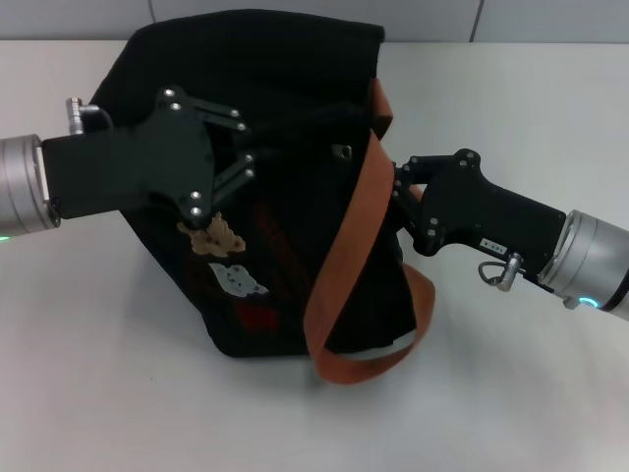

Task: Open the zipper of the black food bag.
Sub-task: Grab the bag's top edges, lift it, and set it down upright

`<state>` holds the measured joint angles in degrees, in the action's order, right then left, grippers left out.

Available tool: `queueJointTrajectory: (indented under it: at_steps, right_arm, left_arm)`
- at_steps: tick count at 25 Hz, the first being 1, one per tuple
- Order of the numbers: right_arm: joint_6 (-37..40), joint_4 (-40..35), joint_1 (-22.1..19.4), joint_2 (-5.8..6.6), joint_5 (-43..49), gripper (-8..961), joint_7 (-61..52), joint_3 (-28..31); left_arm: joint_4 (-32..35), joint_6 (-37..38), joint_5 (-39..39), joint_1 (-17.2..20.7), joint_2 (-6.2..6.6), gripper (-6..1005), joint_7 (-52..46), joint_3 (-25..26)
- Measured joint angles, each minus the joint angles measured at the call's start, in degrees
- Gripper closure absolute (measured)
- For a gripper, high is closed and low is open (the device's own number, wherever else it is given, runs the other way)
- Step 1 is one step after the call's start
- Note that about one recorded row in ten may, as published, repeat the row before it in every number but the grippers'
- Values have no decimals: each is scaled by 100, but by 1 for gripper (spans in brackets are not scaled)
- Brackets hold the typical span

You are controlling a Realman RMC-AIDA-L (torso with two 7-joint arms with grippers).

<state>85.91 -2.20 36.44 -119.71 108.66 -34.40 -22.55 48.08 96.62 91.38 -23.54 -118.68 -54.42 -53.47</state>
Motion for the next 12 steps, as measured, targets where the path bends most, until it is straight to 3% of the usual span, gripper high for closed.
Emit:
queueJointTrajectory:
  at_steps: [12]
  right_arm:
    - [-576, 34, -34, 0, 42, 924, 67, -41]
  left_arm:
    - [-382, 286, -153, 227, 21, 842, 315, 985]
